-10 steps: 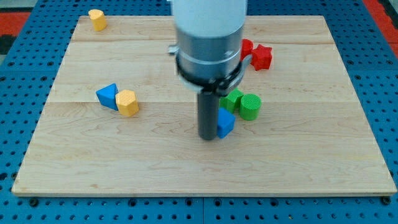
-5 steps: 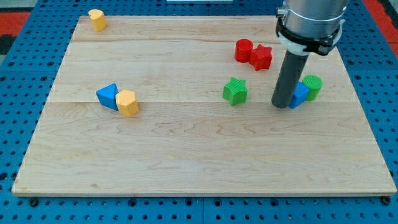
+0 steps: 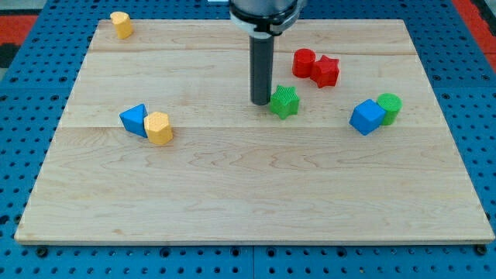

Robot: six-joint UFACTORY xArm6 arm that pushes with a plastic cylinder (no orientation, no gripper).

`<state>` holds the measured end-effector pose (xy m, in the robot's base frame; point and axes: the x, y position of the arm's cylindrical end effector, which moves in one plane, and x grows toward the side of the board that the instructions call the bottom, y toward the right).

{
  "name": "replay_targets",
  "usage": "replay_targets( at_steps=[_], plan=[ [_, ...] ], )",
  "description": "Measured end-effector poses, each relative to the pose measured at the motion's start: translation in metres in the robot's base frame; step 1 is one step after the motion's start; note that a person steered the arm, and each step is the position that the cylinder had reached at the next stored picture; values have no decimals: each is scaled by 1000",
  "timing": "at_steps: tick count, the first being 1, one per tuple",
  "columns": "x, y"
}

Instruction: Slide the blue cube and green star near towards the center right side

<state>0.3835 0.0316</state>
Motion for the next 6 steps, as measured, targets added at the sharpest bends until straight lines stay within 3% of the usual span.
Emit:
replay_targets(
  at_steps=[1,3,5,6],
  plan=[
    [-1,70],
    [21,32],
    [28,99],
    [23,68]
  ],
)
